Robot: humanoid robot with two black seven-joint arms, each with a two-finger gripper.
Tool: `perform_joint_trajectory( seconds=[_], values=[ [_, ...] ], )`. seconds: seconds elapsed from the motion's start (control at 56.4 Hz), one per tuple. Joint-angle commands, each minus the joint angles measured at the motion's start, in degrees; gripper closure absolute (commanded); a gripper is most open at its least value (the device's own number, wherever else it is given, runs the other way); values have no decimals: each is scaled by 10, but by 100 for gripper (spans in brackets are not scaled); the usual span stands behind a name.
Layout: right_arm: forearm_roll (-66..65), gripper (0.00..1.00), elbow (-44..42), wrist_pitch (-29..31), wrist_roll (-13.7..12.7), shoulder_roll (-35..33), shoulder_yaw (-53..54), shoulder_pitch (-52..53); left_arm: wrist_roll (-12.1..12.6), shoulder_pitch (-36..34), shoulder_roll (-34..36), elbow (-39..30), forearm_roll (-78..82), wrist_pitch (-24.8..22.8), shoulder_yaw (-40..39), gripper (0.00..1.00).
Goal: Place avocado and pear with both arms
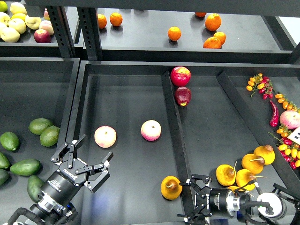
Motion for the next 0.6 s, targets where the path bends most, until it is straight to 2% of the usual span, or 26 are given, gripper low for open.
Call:
perform_joint_trajectory(
  seconds=[0.0, 0.213, 0.337, 0.478, 0.585],
  values=[
    [-6, 18, -6, 0, 0, 9, 6, -1, 0, 0, 0, 0, 1, 0, 2, 1],
    [-7, 27, -9, -15, 0, 10, 7, -1, 0, 0, 0, 0, 1, 0, 6, 1],
    [-8, 41, -9, -19, 0, 12, 26, -11, 0, 0, 0, 0, 1, 0, 10, 1],
    [-8, 62, -9, -24, 0, 23, 56, -30, 0, 0, 0, 0, 1, 0, 10, 1],
    [-9, 68, -9, -25, 0, 26, 65, -39, 0, 0, 0, 0, 3, 0, 11, 1]
  ],
)
